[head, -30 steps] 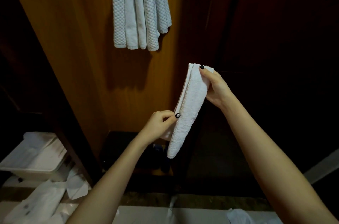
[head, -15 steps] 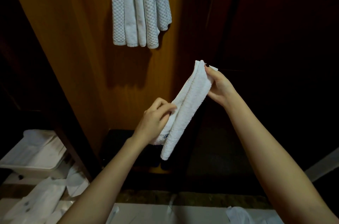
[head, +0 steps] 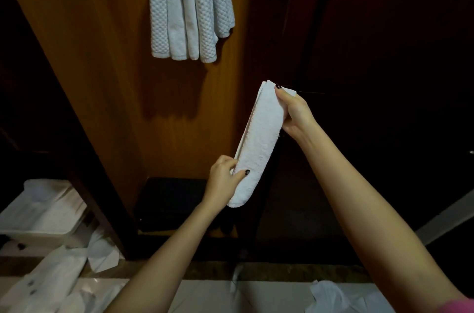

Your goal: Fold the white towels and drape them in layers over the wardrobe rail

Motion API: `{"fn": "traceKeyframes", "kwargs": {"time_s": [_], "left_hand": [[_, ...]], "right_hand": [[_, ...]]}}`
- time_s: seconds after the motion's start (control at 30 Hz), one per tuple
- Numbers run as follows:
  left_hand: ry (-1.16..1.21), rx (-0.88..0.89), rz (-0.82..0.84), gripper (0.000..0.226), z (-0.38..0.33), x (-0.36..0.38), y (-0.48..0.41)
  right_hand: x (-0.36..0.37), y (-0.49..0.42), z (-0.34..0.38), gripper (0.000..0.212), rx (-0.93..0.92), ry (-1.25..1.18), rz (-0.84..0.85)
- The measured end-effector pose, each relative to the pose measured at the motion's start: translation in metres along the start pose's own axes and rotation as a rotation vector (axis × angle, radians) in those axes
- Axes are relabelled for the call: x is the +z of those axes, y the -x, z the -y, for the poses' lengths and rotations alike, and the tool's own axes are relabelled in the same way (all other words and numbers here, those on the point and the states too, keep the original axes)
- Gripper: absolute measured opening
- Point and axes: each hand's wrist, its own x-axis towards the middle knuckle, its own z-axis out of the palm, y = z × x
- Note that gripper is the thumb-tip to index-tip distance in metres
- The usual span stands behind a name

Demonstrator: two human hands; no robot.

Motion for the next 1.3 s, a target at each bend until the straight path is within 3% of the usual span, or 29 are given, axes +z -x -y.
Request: {"fn": "traceKeyframes", "kwargs": {"time_s": [0.07,0.2,0.27,0.37,0.43,0.57,0.67,0.77,0.87,0.93,1.07,1.3], "left_hand": [[0.103,-0.021,0.007,0.014,0.006,-0.007,-0.003],[0.356,-0.088,0.19,0.004,0.01,-0.031,-0.009],[0.41,-0.08,0.302,0.025,0.014,-0.049,-0.015],[0.362,-0.055,0.614,0.066,0.022,-0.082,-0.022],[0.217,0.02,0.664,0.061,0.025,-0.101,-0.027],[0.05,0.018,0.535,0.039,0.017,-0.137,-0.047],[-0.021,0.027,0.59,0.02,0.006,-0.165,-0.059],[-0.043,0.031,0.623,0.033,-0.004,-0.188,-0.068],[-0.01,0.086,0.45,0.038,-0.017,-0.222,-0.084],[0.047,0.105,0.301,0.034,-0.034,-0.25,-0.097],[0.091,0.118,0.133,0.036,-0.066,-0.295,-0.129],[0.164,0.152,-0.055,0.018,-0.1,-0.331,-0.187]], "right_hand": [[-0.008,-0.002,0.0,0.013,-0.031,0.052,-0.027],[-0.022,-0.007,0.0,0.013,-0.19,0.366,-0.118],[-0.027,-0.01,-0.001,0.021,-0.284,0.578,-0.136],[-0.032,-0.015,0.003,0.026,-0.316,0.862,-0.154],[-0.033,-0.018,0.008,0.028,-0.308,0.961,-0.163],[-0.022,-0.022,0.016,0.029,-0.324,0.96,-0.149],[-0.008,-0.024,0.023,0.029,-0.349,0.952,-0.103],[0.008,-0.026,0.038,0.031,-0.364,0.988,-0.066],[0.024,-0.031,0.063,0.027,-0.435,0.946,-0.078],[0.032,-0.035,0.082,0.014,-0.446,0.778,-0.023],[0.049,-0.042,0.119,0.029,-0.482,0.563,0.187],[0.093,-0.075,0.175,0.028,-0.425,0.461,0.285]]}}
